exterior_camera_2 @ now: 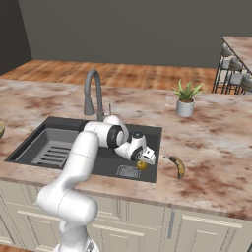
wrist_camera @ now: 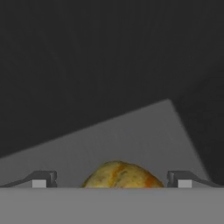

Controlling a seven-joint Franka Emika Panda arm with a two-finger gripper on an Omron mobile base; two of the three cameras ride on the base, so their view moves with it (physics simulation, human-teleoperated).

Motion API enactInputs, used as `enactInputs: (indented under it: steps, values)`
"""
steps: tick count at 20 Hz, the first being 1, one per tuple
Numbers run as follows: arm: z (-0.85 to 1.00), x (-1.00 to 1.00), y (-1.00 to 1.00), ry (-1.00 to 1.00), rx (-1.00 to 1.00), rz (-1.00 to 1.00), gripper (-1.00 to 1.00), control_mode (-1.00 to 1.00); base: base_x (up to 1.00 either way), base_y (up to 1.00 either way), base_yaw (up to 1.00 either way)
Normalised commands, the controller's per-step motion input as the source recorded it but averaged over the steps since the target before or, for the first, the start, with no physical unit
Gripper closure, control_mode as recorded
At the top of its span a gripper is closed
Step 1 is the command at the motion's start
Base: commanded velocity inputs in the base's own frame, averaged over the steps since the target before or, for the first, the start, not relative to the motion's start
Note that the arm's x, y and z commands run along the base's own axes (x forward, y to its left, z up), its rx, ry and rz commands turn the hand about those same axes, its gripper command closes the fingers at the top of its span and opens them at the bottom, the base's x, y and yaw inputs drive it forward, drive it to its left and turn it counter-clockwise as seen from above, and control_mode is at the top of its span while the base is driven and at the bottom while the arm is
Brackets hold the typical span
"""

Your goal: Remove the squash and banana from the sink. Then move the bowl and cup from the counter to the sink for washing.

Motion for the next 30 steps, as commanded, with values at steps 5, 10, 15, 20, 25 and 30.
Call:
enactInputs:
  steps: [5,10,15,20,25,30]
  values:
    - [0.0,-0.04,-0.04,0.0,0.0,-0.04,-1.0,-1.0,0.0,0.0,0.0]
    - [0.0,-0.08,-0.09,0.0,0.0,-0.06,-1.0,-1.0,0.0,0.0,0.0]
    - [0.0,-0.11,-0.05,0.0,0.0,-0.04,-1.0,-1.0,0.0,0.0,0.0]
    - [0.0,-0.1,-0.04,0.0,0.0,-0.04,-1.0,-1.0,0.0,0.0,0.0]
    - [0.01,-0.1,-0.02,0.0,0.0,-0.02,-1.0,-1.0,0.0,0.0,0.0]
    - [0.02,-0.1,0.0,0.0,0.0,0.0,-1.0,-1.0,0.0,0.0,0.0]
